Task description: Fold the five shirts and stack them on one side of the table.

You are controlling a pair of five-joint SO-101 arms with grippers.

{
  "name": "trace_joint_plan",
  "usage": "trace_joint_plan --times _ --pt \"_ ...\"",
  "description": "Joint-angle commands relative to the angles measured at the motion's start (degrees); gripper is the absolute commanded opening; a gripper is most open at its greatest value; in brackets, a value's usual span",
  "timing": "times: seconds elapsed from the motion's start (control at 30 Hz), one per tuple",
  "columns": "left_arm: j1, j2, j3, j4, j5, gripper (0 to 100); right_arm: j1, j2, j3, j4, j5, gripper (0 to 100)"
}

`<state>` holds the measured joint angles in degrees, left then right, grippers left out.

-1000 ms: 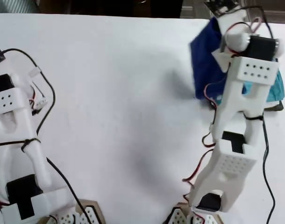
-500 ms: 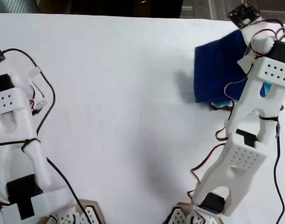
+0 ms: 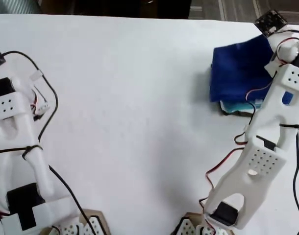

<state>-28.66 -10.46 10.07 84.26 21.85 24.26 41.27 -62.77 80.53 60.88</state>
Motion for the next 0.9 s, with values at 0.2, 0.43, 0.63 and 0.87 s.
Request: trace_joint_plan --times 0.2,0.43,0.63,0.87 --pt "-0.6 -0.4 -2.2 -0.3 -0.4 3 2.2 3.1 -2.4 -7.0 0.7 2.0" --pt "-0.6 -0.4 -2.2 -0.2 -0.4 3 1.9 6.5 -2.4 -11.2 0.7 2.0" --pt "-0.6 -0.4 -2.2 -0.4 -0.4 3 2.9 9.7 -2.4 -15.2 0.7 2.1" --pt "-0.6 -0.4 -2.2 -0.5 -0.4 3 3.1 10.2 -2.0 -18.9 0.7 2.3"
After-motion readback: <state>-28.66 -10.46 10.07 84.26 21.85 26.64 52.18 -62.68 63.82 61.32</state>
